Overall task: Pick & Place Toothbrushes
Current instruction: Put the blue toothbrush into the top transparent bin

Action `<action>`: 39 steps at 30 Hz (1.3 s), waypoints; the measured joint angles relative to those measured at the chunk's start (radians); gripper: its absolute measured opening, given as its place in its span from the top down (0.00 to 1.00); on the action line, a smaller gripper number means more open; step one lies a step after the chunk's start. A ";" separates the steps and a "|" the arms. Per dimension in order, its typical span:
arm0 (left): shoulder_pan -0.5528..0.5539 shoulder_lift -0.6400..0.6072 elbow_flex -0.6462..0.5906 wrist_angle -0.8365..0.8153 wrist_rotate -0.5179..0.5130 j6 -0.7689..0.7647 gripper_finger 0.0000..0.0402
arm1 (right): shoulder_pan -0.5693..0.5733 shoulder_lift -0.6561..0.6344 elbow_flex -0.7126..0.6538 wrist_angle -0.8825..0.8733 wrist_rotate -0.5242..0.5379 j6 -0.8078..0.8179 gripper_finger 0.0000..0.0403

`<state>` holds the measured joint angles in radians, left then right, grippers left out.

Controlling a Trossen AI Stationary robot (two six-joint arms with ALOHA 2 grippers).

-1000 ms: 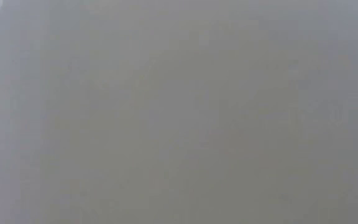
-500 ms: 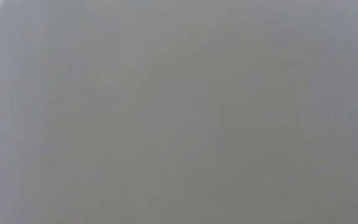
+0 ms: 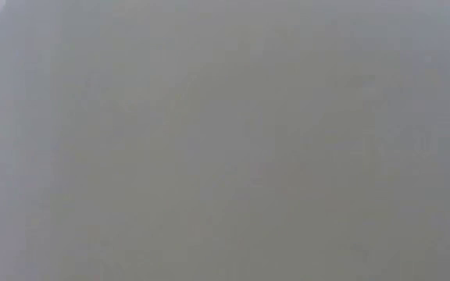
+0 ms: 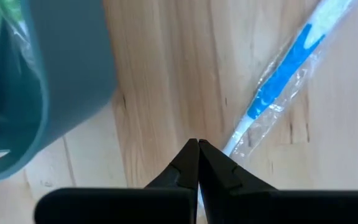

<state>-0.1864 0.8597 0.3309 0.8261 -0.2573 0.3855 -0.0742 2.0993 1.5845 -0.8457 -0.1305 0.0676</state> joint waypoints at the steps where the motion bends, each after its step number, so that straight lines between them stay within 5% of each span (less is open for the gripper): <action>1: 0.000 0.000 0.000 0.000 0.000 0.000 0.76 | 0.000 0.000 0.000 -0.007 0.000 0.001 1.00; 39: 0.000 0.000 0.000 0.005 0.004 -0.009 0.76 | -0.035 0.050 0.000 -0.024 0.027 0.053 1.00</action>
<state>-0.1867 0.8597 0.3309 0.8307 -0.2536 0.3767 -0.1093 2.1494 1.5841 -0.8694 -0.1036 0.1206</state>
